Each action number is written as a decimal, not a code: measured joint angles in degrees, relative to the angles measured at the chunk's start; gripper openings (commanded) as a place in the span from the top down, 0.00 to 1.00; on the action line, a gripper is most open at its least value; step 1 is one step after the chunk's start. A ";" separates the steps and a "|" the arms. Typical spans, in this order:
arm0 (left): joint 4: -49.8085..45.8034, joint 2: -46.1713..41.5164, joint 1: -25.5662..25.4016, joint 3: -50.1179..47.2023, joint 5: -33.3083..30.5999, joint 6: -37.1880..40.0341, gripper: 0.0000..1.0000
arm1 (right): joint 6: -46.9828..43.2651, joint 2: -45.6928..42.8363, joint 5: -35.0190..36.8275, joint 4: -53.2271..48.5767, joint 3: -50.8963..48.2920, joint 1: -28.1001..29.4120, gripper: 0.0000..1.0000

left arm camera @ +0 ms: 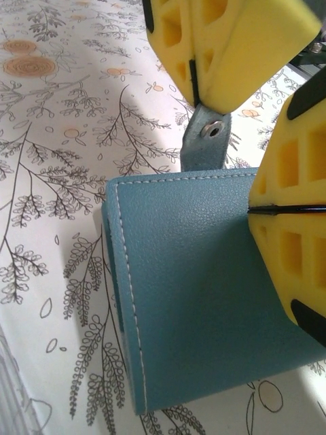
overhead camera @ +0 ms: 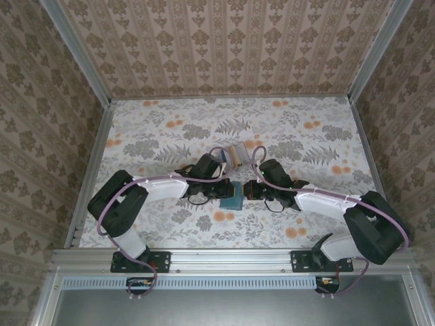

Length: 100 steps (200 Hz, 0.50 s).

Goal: Put the credit cards into the card holder

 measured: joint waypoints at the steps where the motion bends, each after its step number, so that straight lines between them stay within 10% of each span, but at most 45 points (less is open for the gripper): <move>1: -0.02 0.00 0.00 0.00 0.00 -0.02 0.91 | 0.00 0.00 -0.02 0.02 0.00 0.00 1.00; 100: 2.97 0.48 1.99 -3.43 0.90 -2.99 1.00 | 2.69 9.99 -5.99 7.41 0.55 0.00 1.00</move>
